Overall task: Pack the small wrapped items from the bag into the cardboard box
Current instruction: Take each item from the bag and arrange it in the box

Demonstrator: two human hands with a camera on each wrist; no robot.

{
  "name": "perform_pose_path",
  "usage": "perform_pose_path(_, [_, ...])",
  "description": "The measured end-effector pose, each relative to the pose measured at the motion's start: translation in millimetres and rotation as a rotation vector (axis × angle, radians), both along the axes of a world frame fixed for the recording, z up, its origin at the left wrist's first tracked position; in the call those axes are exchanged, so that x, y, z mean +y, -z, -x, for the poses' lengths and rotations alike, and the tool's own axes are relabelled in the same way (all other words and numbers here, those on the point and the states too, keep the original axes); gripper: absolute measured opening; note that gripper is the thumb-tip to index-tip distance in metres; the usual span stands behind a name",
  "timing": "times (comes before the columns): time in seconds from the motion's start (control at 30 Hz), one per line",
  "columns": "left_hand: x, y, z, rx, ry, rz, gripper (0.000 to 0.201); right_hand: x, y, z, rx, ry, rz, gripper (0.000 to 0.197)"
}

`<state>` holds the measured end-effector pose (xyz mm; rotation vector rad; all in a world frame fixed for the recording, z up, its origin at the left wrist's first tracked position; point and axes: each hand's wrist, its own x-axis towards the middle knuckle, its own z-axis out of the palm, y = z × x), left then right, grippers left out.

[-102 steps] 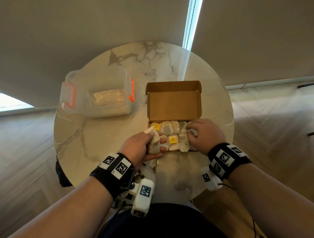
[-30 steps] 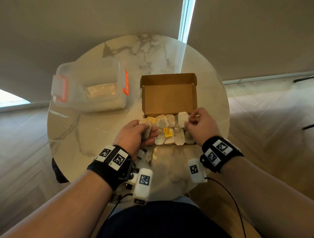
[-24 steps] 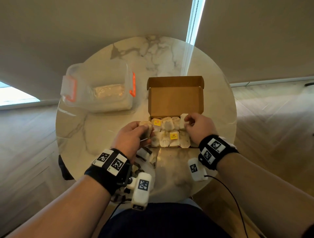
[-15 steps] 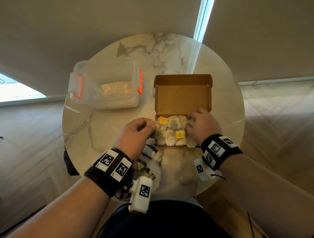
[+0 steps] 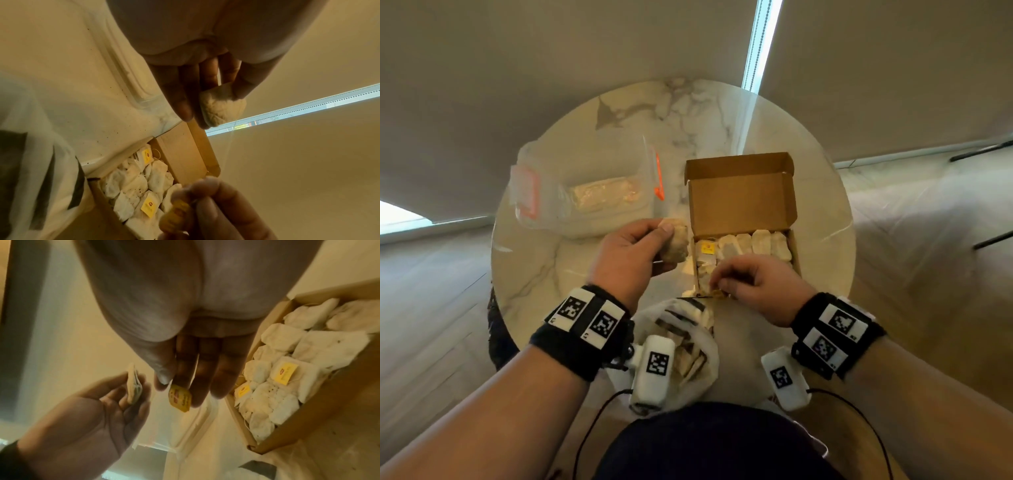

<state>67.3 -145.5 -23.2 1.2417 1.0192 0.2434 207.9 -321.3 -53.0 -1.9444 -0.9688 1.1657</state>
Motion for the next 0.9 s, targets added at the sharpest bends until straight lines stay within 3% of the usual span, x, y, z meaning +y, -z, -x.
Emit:
perform_pose_path(0.2, [3.2,10.5,-3.4,0.057,0.049,0.056,0.016,-13.7,-14.2,12.9,0.342,0.304,-0.085,0.015])
perform_pose_path(0.3, [-6.7,19.0,-10.9,0.078,0.112,0.135,0.015,-14.9,-17.2,17.9,0.397,0.43,-0.132,0.011])
perform_pose_path(0.53, [-35.5,26.4,-26.1,-0.007,0.302,0.413,0.022,0.9,-10.3,19.3,0.065,0.655,-0.214,0.012])
perform_pose_path(0.7, [-37.8,40.9,-29.2,-0.003,0.351,0.27,0.02,-1.0,8.4,16.6,-0.104,0.643,-0.157,0.018])
perform_pose_path(0.9, [-37.0,66.2,-41.6,0.089,0.283,0.22,0.039,-6.6,31.7,10.6,-0.065,0.657,-0.036,0.025])
